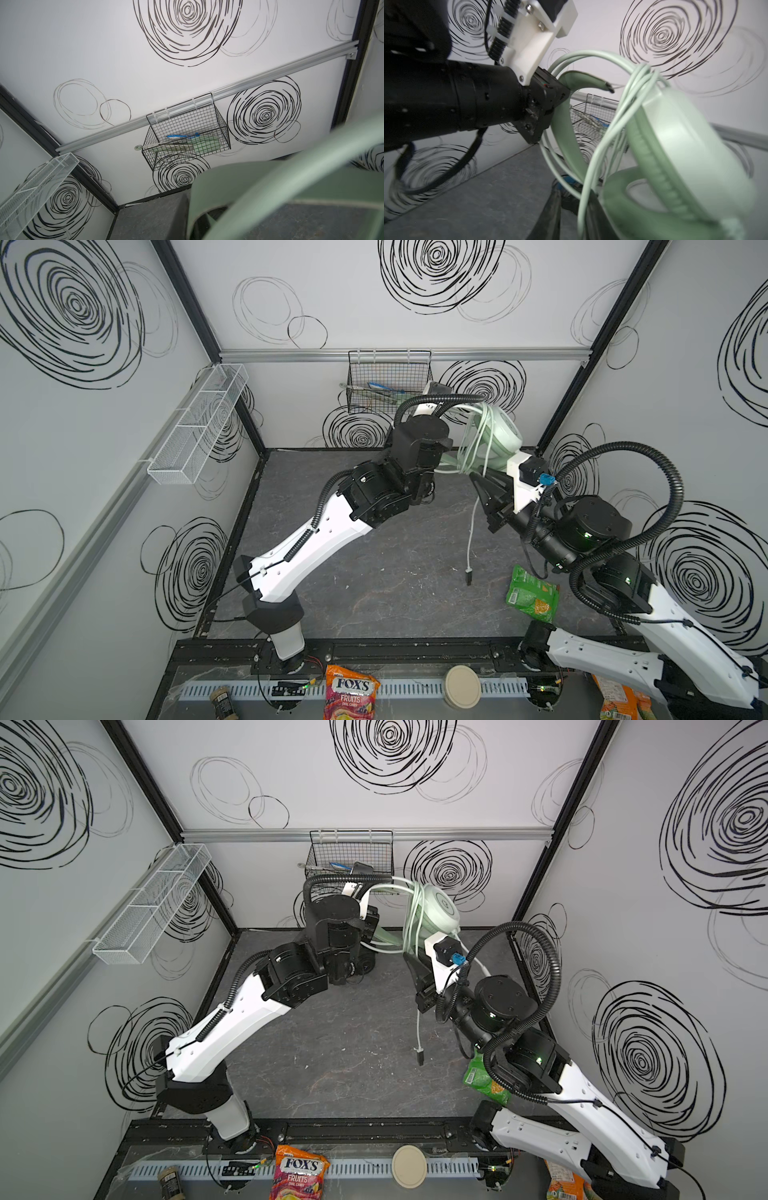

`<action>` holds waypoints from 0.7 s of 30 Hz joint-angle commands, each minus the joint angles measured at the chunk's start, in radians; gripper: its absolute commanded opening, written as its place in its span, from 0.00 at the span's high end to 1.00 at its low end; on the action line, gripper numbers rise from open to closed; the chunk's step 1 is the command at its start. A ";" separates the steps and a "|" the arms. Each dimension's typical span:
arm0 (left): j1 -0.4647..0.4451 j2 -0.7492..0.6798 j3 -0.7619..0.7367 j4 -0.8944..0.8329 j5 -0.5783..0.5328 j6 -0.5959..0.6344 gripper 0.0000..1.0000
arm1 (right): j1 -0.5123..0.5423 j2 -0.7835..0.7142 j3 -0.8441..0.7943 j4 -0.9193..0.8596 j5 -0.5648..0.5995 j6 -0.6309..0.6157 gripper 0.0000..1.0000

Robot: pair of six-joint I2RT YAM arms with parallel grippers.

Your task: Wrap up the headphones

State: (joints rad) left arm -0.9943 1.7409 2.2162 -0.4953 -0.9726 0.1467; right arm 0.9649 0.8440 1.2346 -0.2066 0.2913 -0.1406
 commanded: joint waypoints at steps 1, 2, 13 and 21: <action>0.023 -0.029 0.062 0.031 0.006 -0.180 1.00 | 0.010 -0.026 -0.006 0.016 -0.035 0.017 0.57; 0.022 -0.030 0.072 0.008 0.012 -0.195 1.00 | 0.009 -0.031 -0.007 0.014 -0.041 0.013 0.53; 0.106 -0.107 0.055 -0.152 0.207 -0.425 1.00 | 0.009 -0.247 -0.260 0.020 -0.052 0.172 0.41; 0.202 -0.192 -0.062 -0.146 0.440 -0.585 1.00 | 0.006 -0.398 -0.518 0.117 -0.128 0.290 0.33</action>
State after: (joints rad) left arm -0.8066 1.6005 2.1319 -0.7509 -0.6422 -0.2867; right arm 0.9695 0.4530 0.7471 -0.1654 0.2077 0.0803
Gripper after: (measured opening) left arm 0.069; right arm 0.671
